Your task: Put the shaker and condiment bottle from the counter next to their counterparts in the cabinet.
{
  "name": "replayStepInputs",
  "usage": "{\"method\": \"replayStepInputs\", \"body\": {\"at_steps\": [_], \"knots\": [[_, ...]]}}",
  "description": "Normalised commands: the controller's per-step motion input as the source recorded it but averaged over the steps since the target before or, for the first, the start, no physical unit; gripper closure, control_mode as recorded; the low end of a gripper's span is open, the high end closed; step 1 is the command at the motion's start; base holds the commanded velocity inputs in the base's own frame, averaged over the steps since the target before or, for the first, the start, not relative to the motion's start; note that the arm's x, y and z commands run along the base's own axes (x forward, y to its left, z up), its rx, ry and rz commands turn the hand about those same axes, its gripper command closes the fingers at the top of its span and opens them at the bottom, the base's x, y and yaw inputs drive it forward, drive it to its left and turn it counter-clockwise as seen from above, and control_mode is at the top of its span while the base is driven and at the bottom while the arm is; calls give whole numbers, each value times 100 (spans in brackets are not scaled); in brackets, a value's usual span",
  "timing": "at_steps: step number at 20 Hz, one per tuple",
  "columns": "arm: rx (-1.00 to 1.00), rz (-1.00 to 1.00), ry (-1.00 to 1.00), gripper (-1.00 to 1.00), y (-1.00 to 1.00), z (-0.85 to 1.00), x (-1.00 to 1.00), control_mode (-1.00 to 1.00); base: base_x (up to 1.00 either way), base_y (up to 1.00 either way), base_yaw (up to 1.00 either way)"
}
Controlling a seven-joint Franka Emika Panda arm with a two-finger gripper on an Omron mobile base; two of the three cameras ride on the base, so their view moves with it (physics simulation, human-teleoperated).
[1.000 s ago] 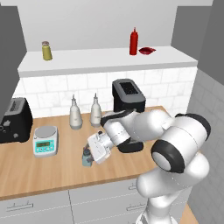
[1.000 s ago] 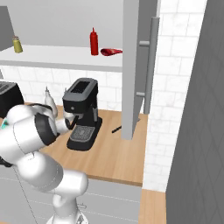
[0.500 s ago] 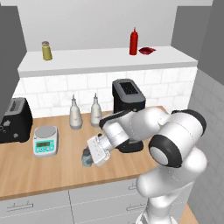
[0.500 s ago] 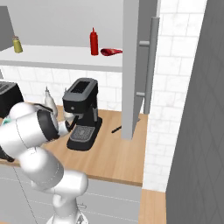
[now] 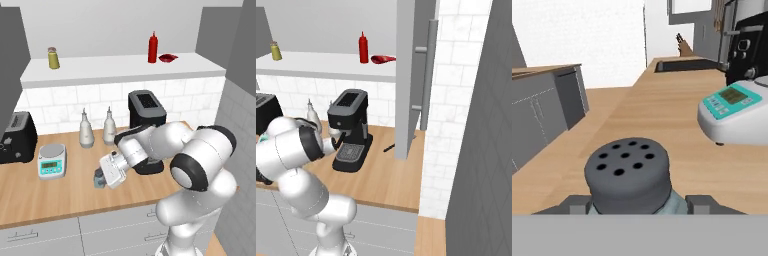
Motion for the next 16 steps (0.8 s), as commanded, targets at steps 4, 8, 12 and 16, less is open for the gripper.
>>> {"method": "replayStepInputs", "body": {"at_steps": [4,8,12,16], "knots": [[1,-3,0,100,0,56,-23,-100,0,0,0],[3,-2,0,100,0,58,-35,-100,0,0,0],[8,-5,0,100,1,60,-40,-100,0,0,0],[15,-23,0,100,0,64,-26,-100,0,0,0]]}}
